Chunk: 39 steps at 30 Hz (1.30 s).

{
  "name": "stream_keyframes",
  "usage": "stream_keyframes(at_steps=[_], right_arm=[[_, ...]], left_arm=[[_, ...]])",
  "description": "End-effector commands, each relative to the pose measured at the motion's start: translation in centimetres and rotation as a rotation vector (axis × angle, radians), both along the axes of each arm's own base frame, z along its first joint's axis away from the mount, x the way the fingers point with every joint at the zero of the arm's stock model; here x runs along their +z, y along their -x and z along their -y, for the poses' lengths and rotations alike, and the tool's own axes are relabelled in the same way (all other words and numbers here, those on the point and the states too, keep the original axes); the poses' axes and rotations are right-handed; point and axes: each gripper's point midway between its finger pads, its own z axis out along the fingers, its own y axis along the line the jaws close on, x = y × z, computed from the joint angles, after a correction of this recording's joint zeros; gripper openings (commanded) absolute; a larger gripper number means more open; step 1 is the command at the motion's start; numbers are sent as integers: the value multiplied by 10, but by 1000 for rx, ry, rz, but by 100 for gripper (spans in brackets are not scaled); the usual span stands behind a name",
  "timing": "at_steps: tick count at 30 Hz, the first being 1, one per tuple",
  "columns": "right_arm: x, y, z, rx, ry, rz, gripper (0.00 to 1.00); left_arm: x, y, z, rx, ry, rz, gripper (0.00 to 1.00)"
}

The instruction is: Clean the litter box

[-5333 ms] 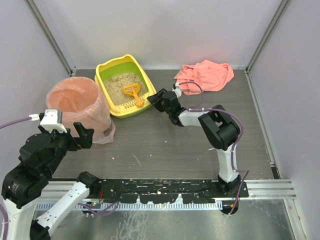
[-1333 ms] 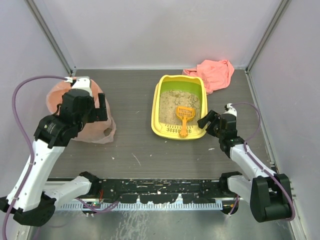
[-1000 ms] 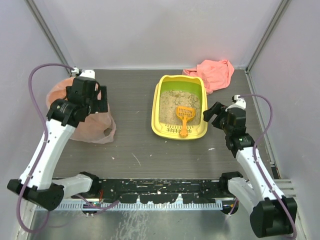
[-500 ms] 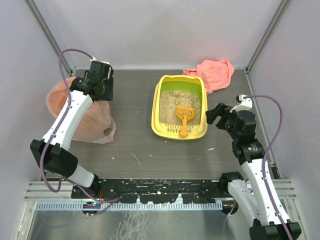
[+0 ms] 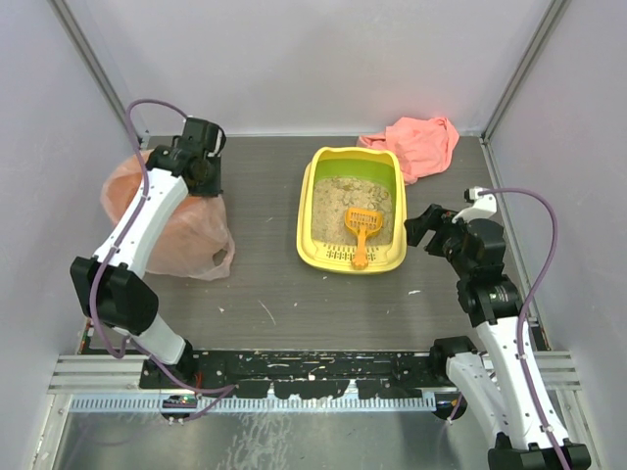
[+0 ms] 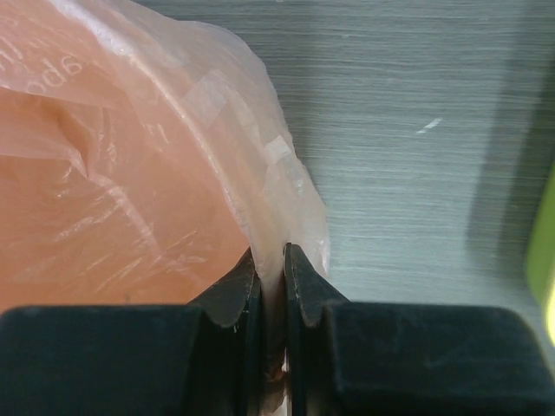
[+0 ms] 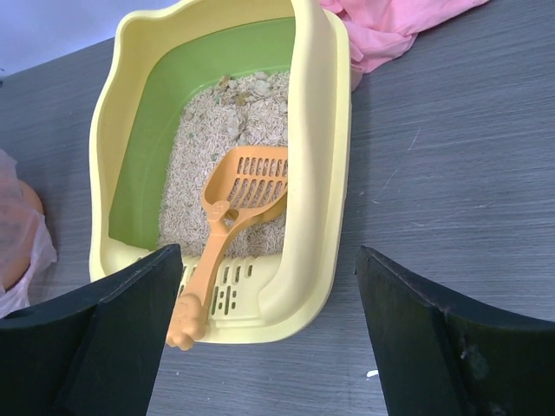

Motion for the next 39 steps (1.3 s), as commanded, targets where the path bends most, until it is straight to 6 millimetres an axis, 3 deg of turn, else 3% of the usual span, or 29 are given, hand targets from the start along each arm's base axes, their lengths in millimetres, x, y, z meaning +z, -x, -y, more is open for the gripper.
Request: stream_keyframes(at_steps=[1, 8, 14, 17, 22, 23, 29, 34, 39], right_arm=[[29, -2, 0, 12, 12, 87, 87], [22, -1, 0, 18, 29, 70, 87], [18, -3, -2, 34, 32, 52, 87], [18, -3, -4, 46, 30, 46, 87], [18, -7, -6, 59, 31, 36, 87], [18, -8, -7, 58, 30, 31, 87], [21, -21, 6, -47, 6, -2, 89], [13, -22, 11, -106, -29, -57, 90], [8, -11, -15, 50, -63, -89, 90]], left_arm=[[47, -14, 50, -97, 205, 146, 6], [52, -22, 131, -249, 232, 153, 1], [41, -25, 169, -316, 216, 114, 2], [36, -20, 176, -341, 182, 98, 9], [35, -9, 172, -343, 141, 93, 42], [37, -7, 167, -336, 132, 100, 54], [79, 9, 149, -341, 132, 198, 84], [123, 31, 124, -333, 150, 337, 97], [148, 63, 101, -320, 229, 517, 98]])
